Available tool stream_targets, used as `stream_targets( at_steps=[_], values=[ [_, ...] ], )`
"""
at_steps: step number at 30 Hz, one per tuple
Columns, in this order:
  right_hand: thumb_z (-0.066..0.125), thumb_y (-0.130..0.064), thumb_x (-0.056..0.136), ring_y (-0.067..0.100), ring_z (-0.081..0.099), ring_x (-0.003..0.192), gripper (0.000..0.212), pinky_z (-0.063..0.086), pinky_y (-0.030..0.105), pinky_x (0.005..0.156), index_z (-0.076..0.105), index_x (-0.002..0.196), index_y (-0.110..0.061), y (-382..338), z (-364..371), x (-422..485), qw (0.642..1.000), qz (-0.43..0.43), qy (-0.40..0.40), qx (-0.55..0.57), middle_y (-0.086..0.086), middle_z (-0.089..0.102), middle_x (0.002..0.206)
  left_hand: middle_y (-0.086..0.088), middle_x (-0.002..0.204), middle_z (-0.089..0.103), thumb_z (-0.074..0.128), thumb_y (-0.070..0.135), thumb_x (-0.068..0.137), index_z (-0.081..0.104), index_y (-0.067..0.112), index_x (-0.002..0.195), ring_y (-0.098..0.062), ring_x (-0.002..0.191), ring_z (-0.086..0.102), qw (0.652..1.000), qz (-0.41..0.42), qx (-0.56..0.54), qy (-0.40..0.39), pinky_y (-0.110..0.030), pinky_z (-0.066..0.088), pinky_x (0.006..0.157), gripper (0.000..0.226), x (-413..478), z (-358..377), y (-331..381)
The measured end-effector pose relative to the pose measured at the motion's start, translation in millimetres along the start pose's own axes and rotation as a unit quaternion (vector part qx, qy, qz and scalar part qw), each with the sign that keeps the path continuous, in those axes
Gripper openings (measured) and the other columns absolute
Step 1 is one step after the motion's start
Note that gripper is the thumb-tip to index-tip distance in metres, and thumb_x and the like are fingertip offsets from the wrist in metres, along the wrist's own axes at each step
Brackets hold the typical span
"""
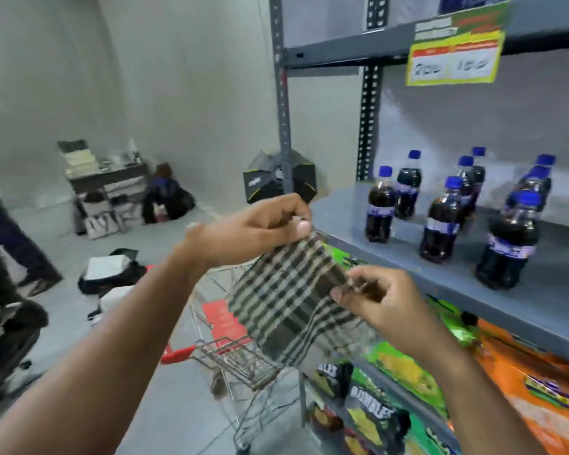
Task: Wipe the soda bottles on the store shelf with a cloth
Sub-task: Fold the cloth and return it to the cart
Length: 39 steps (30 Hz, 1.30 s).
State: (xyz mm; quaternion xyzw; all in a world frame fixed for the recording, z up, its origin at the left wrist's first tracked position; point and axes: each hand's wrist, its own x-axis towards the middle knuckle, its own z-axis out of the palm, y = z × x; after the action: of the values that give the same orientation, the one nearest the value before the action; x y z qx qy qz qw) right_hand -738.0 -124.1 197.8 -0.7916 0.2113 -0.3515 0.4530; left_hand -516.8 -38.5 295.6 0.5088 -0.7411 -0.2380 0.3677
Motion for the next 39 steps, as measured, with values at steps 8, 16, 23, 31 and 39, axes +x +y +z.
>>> stream_targets(
  at_steps=[8, 16, 23, 31, 39],
  values=[
    [0.072, -0.027, 0.091, -0.004, 0.062, 0.08, 0.014, 0.047, 0.016, 0.074, 0.062, 0.096, -0.034, 23.3, 116.7, 54.8, 0.996, 0.024, -0.072, -0.055, -0.023, 0.068, 0.086, 0.004, 0.077, 0.052, 0.053, 0.02, 0.103, 0.052, 0.009, 0.097, -0.009, 0.066, 0.048, 0.985, -0.11, 0.125, 0.044, -0.032, 0.043, 0.062, 0.013, -79.8, -74.8, -99.9],
    [0.077, -0.029, 0.078, -0.009, 0.062, 0.091, 0.02, 0.046, 0.004, 0.067, 0.067, 0.091, -0.039, 53.3, 259.1, 123.3, 0.989, 0.114, -0.092, -0.029, -0.028, 0.068, 0.093, 0.001, 0.083, 0.062, 0.059, 0.022, 0.101, 0.057, 0.019, 0.094, -0.011, 0.072, 0.056, 0.964, -0.217, 0.104, 0.109, -0.032, 0.048, 0.066, 0.008, -162.8, -158.0, -251.0],
    [0.065, -0.021, 0.091, 0.02, 0.068, 0.071, 0.006, 0.061, 0.049, 0.068, 0.062, 0.096, -0.024, 93.0, 387.7, 204.4, 0.965, 0.25, -0.053, 0.053, 0.011, 0.072, 0.091, -0.01, 0.087, 0.055, 0.051, 0.022, 0.104, 0.05, 0.008, 0.102, -0.015, 0.072, 0.06, 0.923, -0.354, -0.03, 0.15, -0.03, 0.052, 0.057, 0.015, -242.0, -207.3, -382.9],
    [0.07, -0.023, 0.093, 0.013, 0.066, 0.072, 0.019, 0.054, 0.02, 0.049, 0.055, 0.102, -0.032, 168.7, 485.4, 254.3, 0.946, 0.314, -0.05, -0.062, -0.003, 0.065, 0.097, -0.01, 0.088, 0.055, 0.046, 0.025, 0.105, 0.045, 0.008, 0.1, -0.019, 0.073, 0.06, 0.805, -0.503, -0.152, 0.276, -0.035, 0.058, 0.049, 0.019, -297.0, -164.0, -491.6],
    [0.071, -0.017, 0.093, 0.007, 0.054, 0.055, 0.026, 0.051, 0.028, 0.05, 0.049, 0.098, -0.031, 221.1, 528.9, 278.3, 0.925, 0.34, -0.048, -0.163, -0.017, 0.05, 0.08, -0.014, 0.097, 0.063, 0.042, 0.032, 0.104, 0.046, 0.013, 0.097, -0.024, 0.079, 0.064, 0.744, -0.565, -0.186, 0.304, -0.039, 0.063, 0.058, 0.02, -299.5, -143.3, -537.4]
  ],
)
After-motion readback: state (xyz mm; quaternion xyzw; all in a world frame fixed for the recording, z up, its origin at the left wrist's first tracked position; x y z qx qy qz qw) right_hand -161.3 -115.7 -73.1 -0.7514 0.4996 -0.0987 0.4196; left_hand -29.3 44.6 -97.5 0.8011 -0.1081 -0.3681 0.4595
